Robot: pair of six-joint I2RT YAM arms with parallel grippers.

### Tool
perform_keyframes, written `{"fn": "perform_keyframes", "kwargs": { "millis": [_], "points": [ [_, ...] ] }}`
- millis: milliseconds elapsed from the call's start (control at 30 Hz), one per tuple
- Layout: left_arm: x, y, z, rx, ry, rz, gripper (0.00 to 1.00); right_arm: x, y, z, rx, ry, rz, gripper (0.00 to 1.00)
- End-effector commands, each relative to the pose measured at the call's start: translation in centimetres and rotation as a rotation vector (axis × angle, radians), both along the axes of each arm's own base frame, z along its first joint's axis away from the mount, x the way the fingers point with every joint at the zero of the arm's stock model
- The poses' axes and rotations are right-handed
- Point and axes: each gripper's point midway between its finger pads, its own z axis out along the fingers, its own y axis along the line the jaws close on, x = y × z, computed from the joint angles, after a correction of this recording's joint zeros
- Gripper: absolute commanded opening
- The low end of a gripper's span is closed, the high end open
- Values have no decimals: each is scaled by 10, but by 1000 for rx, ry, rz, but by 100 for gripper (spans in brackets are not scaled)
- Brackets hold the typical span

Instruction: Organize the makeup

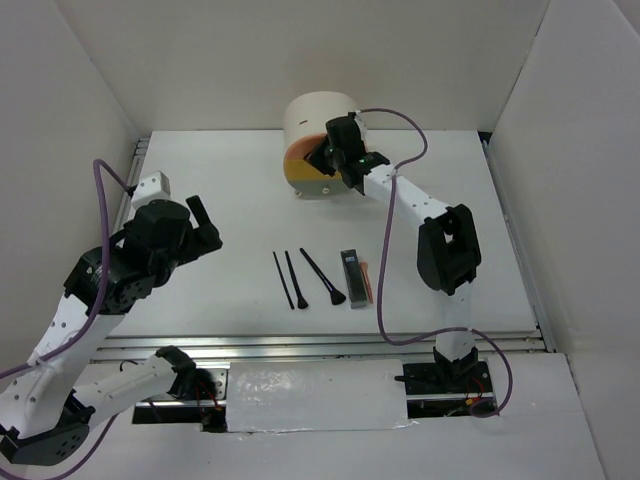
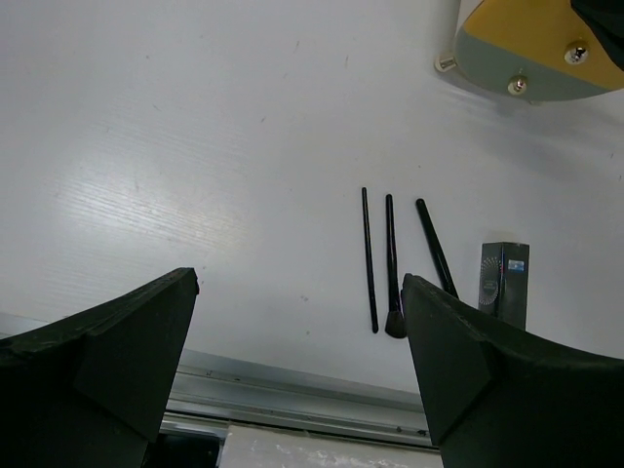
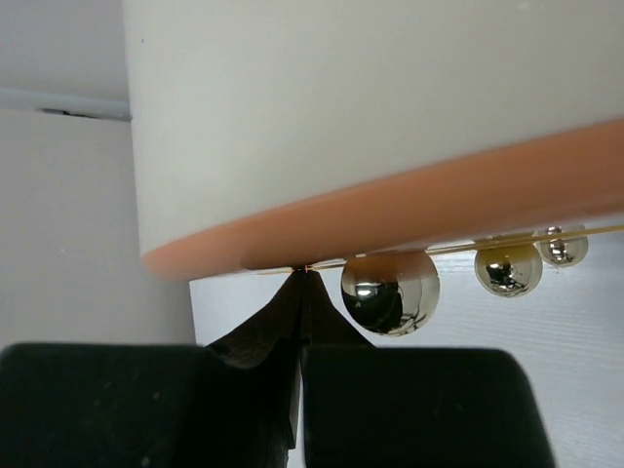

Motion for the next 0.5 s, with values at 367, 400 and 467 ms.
{"fn": "perform_keyframes", "kwargs": {
  "millis": [367, 400, 467],
  "points": [
    [0, -1, -8, -11, 6, 2, 99, -58, -65, 2, 202, -99, -53, 52],
    [0, -3, -9, -12, 11, -8, 99, -57, -64, -2, 230, -127, -22, 56],
    [1, -5, -11, -6, 20, -18, 99, -51, -70, -1, 267, -179, 27, 60]
  ]
}}
